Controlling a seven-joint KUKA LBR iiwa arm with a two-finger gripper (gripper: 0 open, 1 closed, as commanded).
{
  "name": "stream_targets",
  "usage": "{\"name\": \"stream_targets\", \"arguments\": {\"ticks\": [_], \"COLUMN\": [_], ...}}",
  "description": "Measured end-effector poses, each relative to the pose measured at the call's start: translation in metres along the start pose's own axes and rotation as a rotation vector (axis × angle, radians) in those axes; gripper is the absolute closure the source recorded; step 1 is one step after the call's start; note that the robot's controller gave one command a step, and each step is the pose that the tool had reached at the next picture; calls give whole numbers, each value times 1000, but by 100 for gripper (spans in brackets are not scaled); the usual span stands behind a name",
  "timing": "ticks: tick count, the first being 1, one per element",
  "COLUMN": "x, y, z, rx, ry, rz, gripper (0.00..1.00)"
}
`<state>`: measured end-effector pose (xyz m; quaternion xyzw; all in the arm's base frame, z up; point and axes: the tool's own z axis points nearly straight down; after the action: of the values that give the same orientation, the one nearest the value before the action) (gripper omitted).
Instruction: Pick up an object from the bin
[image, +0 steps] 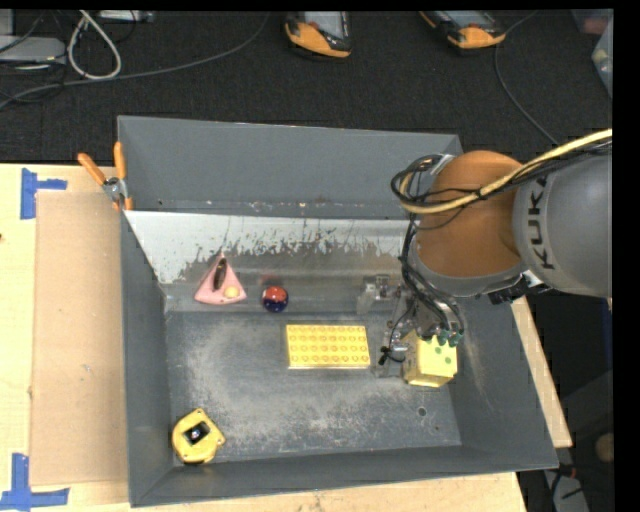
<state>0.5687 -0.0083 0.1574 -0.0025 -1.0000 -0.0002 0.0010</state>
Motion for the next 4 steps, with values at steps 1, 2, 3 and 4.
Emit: {"name": "stream_targets", "arguments": {"ticks": [1,2,3,4], "x": [0,-9,27,31], "y": [0,31,63,71], "z": [0,38,43,46], "rx": [0,1,0,-3], "ry": [0,-3,5,-4], "rz": [0,-82,-104,-99], "gripper": [0,0,0,0]}}
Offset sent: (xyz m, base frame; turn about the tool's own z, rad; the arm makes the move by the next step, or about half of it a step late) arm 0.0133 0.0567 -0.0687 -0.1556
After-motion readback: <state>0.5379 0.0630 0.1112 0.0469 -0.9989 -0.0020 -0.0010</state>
